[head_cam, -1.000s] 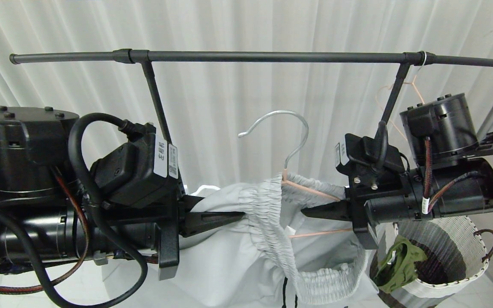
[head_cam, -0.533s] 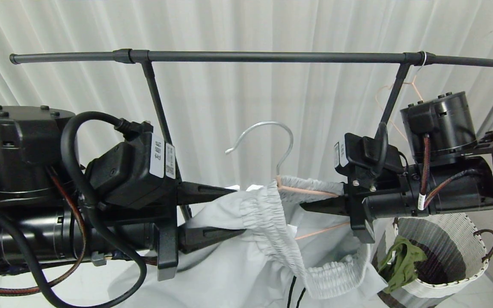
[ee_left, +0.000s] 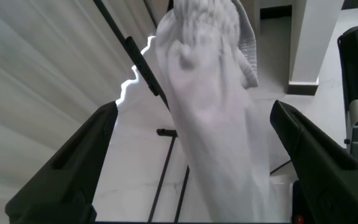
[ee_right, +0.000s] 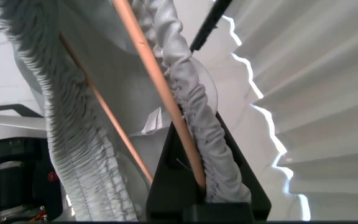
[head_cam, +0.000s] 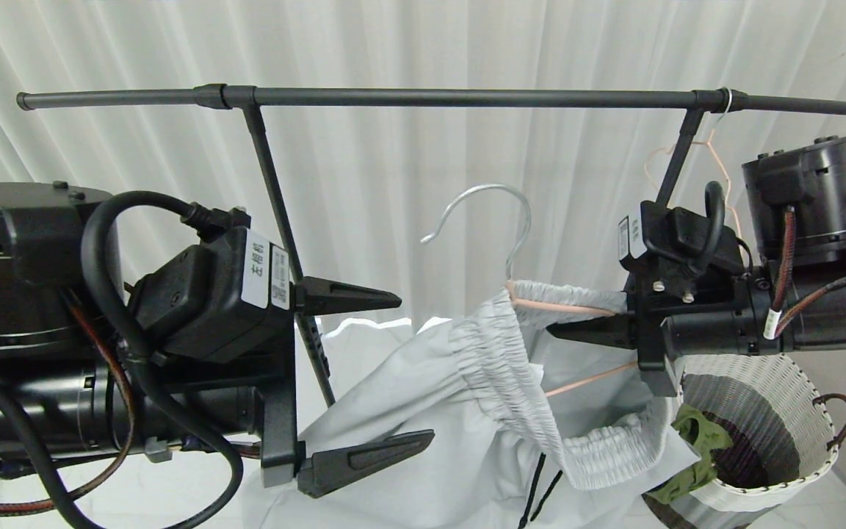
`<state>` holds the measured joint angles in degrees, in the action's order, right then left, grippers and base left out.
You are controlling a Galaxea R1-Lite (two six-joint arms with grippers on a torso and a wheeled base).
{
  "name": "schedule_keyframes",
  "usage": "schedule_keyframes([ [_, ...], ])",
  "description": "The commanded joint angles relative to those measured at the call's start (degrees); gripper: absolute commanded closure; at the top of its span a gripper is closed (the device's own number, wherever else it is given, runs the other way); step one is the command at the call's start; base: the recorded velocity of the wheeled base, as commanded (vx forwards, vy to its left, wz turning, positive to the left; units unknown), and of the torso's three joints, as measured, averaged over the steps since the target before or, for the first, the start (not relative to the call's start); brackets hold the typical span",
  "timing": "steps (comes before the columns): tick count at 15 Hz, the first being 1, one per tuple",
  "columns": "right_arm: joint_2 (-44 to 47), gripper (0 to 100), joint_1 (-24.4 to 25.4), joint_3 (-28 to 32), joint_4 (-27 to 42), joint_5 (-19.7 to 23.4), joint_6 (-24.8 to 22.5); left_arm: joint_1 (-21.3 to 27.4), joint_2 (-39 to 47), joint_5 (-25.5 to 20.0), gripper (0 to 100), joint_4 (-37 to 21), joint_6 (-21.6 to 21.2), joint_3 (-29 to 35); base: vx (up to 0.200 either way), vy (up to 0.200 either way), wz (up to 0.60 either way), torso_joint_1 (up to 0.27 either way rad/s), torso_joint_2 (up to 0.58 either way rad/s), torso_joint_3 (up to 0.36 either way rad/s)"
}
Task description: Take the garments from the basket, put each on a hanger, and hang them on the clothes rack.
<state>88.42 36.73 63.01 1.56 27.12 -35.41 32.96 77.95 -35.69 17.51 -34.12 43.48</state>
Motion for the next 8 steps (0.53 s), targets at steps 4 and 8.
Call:
schedule_keyframes([
  [4, -2.02, 100, -1.75, -1.49, 0.37, -0.05, -0.09, -4.05, -3.94, 0.36, 0, -0.02, -0.07, -4.99, 0.0, 0.0, 0.0, 0.0, 0.0, 0.0],
  [8, -2.72, 100, -4.12, -2.28, 0.37, -2.25, -0.27, -11.61, -6.4, 3.53, 0, -0.02, 0.02, -11.32, 0.0, 0.0, 0.0, 0.0, 0.0, 0.0],
])
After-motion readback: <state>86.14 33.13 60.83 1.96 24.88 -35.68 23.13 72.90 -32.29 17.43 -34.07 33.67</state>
